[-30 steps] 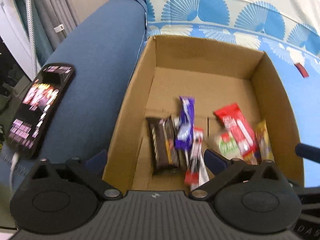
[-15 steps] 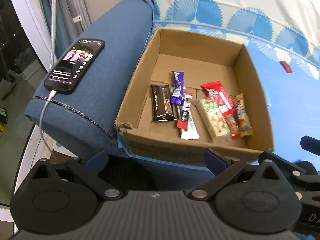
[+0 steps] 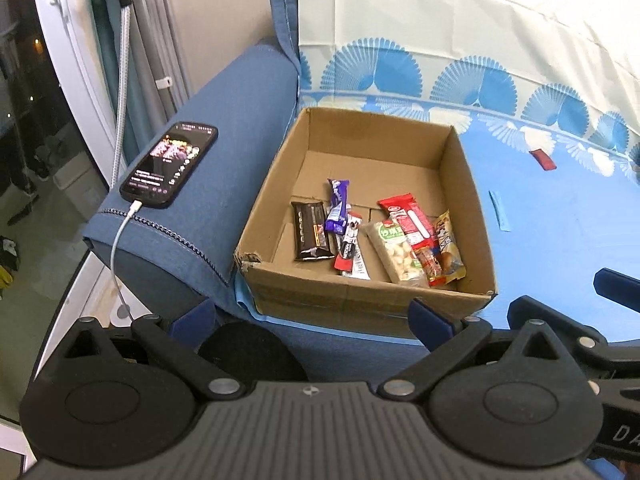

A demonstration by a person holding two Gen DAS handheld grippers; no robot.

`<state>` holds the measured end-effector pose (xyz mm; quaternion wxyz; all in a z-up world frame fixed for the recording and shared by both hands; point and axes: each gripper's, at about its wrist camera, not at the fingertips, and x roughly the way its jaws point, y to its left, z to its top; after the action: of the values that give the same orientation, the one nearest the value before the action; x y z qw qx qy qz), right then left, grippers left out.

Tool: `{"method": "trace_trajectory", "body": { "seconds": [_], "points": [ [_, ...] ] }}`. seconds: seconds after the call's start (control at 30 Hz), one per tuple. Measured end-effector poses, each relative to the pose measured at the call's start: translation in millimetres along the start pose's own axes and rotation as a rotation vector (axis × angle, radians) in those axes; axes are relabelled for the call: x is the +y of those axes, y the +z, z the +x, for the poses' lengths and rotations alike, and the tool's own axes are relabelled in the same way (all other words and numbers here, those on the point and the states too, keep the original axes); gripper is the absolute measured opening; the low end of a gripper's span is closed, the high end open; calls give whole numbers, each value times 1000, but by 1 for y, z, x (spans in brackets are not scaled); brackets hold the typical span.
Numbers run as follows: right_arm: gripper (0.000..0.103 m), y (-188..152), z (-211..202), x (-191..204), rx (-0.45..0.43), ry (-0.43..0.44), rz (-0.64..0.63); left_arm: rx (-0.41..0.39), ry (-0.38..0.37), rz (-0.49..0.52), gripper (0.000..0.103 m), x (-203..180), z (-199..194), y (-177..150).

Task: Organize snacks
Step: 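Move both tools toward the blue ice pop and red square candy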

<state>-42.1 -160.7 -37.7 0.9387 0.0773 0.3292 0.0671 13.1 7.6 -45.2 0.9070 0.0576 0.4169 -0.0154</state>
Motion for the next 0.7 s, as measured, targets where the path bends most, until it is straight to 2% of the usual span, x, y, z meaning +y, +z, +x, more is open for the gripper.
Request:
{"method": "trace_trajectory", "body": {
  "seconds": [0.23,0.5,0.57,0.7],
  "points": [
    [98,-4,-10,-1,-26,5,13,-23,8,12,103,-1,-8,-1],
    [98,-5,-4,-7,-15,15,35,-3,2,23,103,-5,0,4],
    [98,-3,2,-15,-9,12,55,23,-11,11,103,-5,6,8],
    [98,0,17,-46,-6,-45,105,43,13,-23,103,-2,20,20]
  ]
}}
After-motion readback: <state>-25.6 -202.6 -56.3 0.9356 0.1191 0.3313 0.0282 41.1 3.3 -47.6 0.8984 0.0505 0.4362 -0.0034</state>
